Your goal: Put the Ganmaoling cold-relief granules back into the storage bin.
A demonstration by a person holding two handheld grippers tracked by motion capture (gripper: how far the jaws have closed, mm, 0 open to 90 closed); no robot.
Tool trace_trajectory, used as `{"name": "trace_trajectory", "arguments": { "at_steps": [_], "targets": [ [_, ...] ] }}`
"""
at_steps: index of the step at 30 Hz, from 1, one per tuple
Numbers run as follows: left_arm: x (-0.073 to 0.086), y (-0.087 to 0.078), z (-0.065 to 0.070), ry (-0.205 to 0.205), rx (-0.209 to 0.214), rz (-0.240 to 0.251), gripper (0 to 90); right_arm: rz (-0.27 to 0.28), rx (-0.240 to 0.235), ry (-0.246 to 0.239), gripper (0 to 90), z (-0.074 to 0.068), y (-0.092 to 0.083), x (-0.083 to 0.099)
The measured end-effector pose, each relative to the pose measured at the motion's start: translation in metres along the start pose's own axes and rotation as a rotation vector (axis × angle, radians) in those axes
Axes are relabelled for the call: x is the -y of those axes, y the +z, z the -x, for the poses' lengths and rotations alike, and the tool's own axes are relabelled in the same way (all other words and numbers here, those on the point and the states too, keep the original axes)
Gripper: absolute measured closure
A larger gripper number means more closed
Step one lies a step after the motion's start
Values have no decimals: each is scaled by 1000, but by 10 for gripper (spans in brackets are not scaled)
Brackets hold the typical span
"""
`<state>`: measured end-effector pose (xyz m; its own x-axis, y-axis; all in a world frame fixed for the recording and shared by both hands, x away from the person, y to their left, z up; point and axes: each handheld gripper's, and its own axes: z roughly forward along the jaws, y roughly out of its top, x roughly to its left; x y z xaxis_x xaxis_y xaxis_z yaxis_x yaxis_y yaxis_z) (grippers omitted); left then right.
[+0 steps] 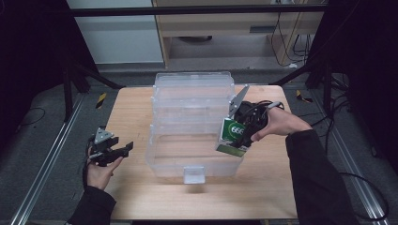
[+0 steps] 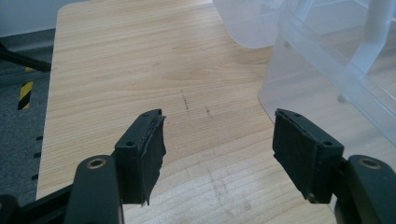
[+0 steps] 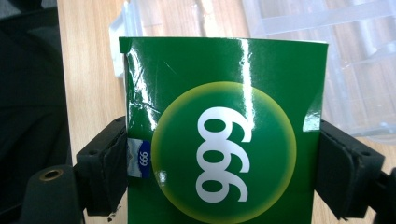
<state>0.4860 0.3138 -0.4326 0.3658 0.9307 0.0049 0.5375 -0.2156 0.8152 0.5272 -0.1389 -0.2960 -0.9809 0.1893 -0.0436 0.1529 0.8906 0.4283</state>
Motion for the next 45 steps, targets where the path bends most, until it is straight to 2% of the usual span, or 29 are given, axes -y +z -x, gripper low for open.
{"name": "trace_trajectory", "arguments": {
  "at_steps": [7, 12, 20, 24, 32, 40, 45],
  "targets": [
    [0, 0, 0, -2, -1, -2, 333, -41, -21, -60, 174, 0, 9, -1],
    [0, 1, 0, -4, 1, -3, 333, -45, -27, -106, 174, -2, 14, -4],
    [0, 1, -1, -2, 1, -2, 332, -60, -40, -153, 174, -3, 26, -12],
    [1, 1, -1, -2, 1, -4, 333, -85, -37, -157, 174, -2, 31, -13],
    [1, 2, -1, -1, 1, -8, 332, -114, -29, -194, 174, -3, 39, -12],
    [1, 2, 0, -3, 2, -10, 332, -139, -20, -201, 173, -2, 46, -12],
    [1, 2, 0, -3, 2, -10, 332, -155, -22, -226, 173, -2, 52, -13]
  ]
}}
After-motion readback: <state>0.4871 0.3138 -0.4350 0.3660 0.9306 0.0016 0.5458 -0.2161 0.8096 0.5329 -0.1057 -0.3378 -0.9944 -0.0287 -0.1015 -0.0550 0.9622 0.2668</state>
